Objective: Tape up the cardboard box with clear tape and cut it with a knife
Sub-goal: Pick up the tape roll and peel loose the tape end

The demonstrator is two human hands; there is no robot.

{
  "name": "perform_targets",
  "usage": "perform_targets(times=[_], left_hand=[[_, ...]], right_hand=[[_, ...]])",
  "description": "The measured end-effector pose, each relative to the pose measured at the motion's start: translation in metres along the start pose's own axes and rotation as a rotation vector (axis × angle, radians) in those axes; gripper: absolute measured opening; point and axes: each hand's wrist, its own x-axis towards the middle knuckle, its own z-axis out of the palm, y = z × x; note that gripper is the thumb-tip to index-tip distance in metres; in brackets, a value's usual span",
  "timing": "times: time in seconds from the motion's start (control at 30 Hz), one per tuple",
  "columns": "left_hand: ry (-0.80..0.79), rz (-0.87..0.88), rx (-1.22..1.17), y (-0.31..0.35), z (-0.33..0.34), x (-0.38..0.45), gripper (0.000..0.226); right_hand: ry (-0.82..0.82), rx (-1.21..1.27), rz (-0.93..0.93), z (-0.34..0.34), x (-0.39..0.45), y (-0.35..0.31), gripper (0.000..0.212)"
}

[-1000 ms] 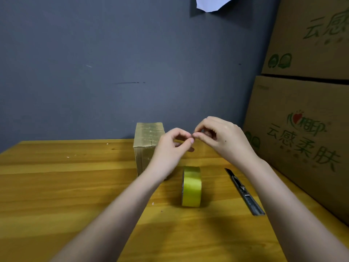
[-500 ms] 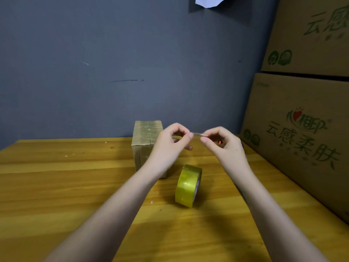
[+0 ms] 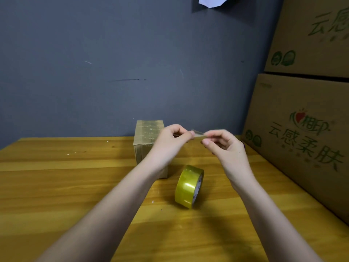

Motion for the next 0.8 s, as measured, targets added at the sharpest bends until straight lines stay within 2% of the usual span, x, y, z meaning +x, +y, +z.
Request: perform_targets(times=[0.1,0.17,0.33,0.53,0.8], left_hand=[[0.002,-0.045,-0.019,0.001,-0.001,0.001,0.02],[-0.01,-0.071,-0.019,0.003,-0.001,0.001,0.019],[-0.029,-0.117,-0.021,0.008,0.001,0.002,0.014],[-0.036,-0.141,-0.044,0.009,0.003,0.003,0.013],[-0.055,-0.128,-0.115,0.002,0.002,-0.002,0.014]], right_hand=[[0.015,0.052,0.004,-0.001,-0.001,-0.002,0.032],[0.031,0.054,-0.021,-0.001,-0.001,-0.002,0.029],[0.028,-0.04,-0.156,-0.002,-0.006,0.0,0.007],[-0.029,-0.176,-0.269,-0.002,-0.01,0.005,0.022],[0.142,-0.005,-0.109,0.013,-0.014,0.004,0.018]])
